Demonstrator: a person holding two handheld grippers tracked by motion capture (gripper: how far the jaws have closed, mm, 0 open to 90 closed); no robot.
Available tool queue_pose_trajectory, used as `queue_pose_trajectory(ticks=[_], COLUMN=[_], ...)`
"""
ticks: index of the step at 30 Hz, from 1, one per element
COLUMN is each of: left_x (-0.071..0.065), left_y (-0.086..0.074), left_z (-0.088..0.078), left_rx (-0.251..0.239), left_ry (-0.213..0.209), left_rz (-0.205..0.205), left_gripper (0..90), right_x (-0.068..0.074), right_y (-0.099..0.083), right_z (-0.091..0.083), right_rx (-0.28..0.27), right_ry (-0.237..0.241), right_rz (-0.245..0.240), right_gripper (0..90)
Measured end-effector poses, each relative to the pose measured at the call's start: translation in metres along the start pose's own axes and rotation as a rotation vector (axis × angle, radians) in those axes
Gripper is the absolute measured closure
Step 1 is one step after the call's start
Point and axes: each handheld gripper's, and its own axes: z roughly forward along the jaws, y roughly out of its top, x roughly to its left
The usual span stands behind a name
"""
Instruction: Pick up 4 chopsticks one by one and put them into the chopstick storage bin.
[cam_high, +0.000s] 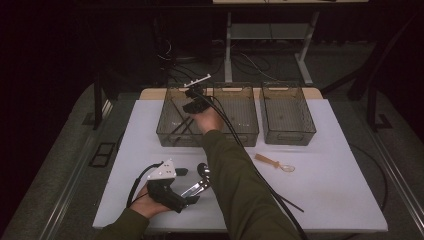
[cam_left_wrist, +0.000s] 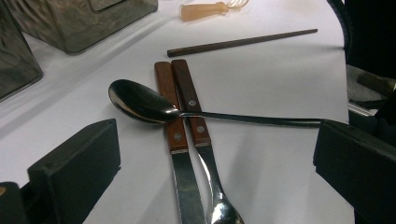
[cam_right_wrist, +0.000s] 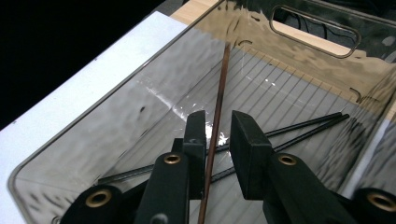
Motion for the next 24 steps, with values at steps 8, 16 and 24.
queue_pose_trajectory(ticks=[8, 16, 24], left_x=[0.000, 0.000, -0.001], left_y=[0.000, -0.001, -0.001], left_z=[-0.001, -0.001, 0.001], left_rx=[0.005, 0.013, 0.017], left_ry=[0.003, 0.014, 0.020], left_rz=[0.004, 0.002, 0.002], left_gripper=[0.0, 0.0, 0.0], right_x=[-0.004, -0.012, -0.022], right_y=[-0.004, -0.021, -0.041], right_z=[-0.017, -0.042, -0.074], right_rx=[-0.010, -0.027, -0.059], right_ry=[0.049, 0.070, 0.109], right_rz=[0.006, -0.052, -0.097], right_gripper=[62.8, 49.7, 42.1])
